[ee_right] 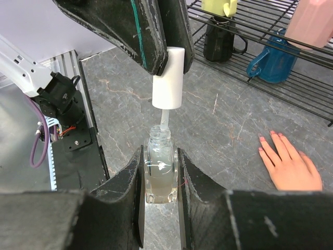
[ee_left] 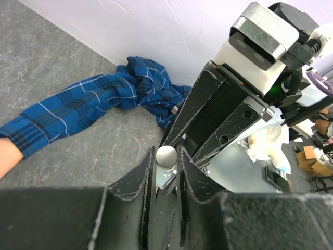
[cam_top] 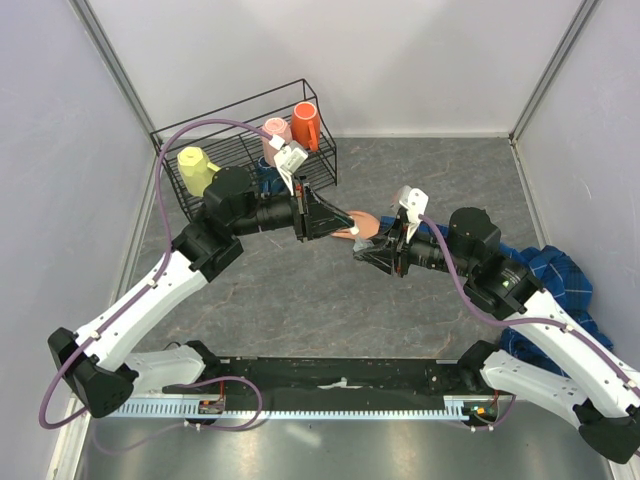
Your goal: Paint the nails
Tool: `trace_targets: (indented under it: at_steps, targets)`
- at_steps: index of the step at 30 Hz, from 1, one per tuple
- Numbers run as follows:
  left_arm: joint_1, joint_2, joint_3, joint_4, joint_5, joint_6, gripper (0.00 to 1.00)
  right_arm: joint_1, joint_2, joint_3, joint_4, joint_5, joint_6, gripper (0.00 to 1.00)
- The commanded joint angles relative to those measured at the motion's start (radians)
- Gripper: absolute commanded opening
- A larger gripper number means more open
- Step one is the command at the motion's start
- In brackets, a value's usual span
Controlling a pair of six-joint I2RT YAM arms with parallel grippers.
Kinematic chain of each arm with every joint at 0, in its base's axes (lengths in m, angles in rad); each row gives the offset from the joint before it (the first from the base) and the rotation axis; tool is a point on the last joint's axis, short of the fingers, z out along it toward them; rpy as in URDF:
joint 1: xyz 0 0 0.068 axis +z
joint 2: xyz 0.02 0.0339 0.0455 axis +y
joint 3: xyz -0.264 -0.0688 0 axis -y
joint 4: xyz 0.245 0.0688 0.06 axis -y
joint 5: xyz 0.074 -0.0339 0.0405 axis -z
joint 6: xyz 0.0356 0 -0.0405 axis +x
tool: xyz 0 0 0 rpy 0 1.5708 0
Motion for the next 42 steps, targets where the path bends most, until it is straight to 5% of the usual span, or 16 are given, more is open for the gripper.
trace_targets:
  at_steps: [1, 14, 29, 42]
  targets:
    - [-0.006, 0.014, -0.02, -0.004, 0.019, -0.037, 0.02, 0.007, -0.011, 0.026, 0.13, -0.022, 0.005, 0.0]
    - [-0.007, 0.022, -0.044, -0.044, 0.027, 0.009, 0.02, 0.005, -0.028, 0.031, 0.162, -0.033, 0.025, 0.0]
    - [-0.007, -0.019, -0.135, 0.178, 0.053, -0.108, 0.02, 0.007, -0.054, -0.008, 0.241, -0.032, 0.092, 0.0]
    - [-0.007, -0.033, -0.104, 0.022, 0.122, 0.021, 0.02, 0.005, -0.097, -0.006, 0.273, 0.021, 0.095, 0.0]
